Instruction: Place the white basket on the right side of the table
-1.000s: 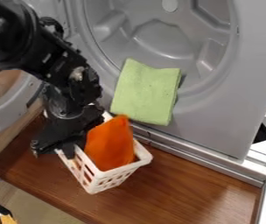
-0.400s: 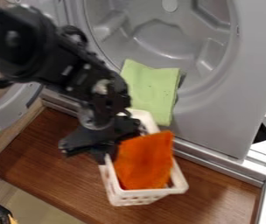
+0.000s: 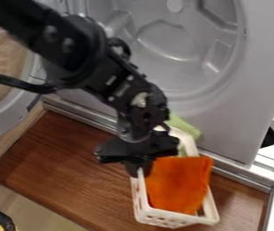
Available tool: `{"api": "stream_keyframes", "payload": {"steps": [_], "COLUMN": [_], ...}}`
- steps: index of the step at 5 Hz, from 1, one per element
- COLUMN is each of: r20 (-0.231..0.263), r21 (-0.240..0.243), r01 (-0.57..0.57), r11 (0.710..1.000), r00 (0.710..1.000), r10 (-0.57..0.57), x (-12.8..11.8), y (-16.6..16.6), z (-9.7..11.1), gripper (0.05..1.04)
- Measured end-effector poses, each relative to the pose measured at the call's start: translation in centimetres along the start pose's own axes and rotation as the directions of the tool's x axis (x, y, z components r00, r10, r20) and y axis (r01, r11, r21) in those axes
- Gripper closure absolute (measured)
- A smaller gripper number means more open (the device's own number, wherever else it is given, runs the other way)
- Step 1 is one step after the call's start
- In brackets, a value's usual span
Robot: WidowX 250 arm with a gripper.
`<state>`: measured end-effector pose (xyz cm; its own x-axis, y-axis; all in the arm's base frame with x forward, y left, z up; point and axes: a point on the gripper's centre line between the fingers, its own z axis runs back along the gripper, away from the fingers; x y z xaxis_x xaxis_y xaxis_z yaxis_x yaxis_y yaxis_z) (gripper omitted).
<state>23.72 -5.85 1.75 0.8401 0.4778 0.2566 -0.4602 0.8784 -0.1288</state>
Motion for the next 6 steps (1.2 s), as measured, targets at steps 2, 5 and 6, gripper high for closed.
{"api": "stream_keyframes", "payload": {"steps": [2,5,6], "r20": [-0.03,-0.046,-0.048], "r21": [-0.064,-0.074,-0.059], "r01": [0.167,0.207,0.169], "r11": [0.984,0.976,0.984], "r00": [0.985,0.977,0.984], "r10": [-0.169,-0.21,-0.172], "x": [-1.3,-1.5,-0.8], "y": [-2.9,-2.7,-2.2], "z": [-1.5,-3.0,-3.1], "gripper": [0.987,0.955,0.781]}}
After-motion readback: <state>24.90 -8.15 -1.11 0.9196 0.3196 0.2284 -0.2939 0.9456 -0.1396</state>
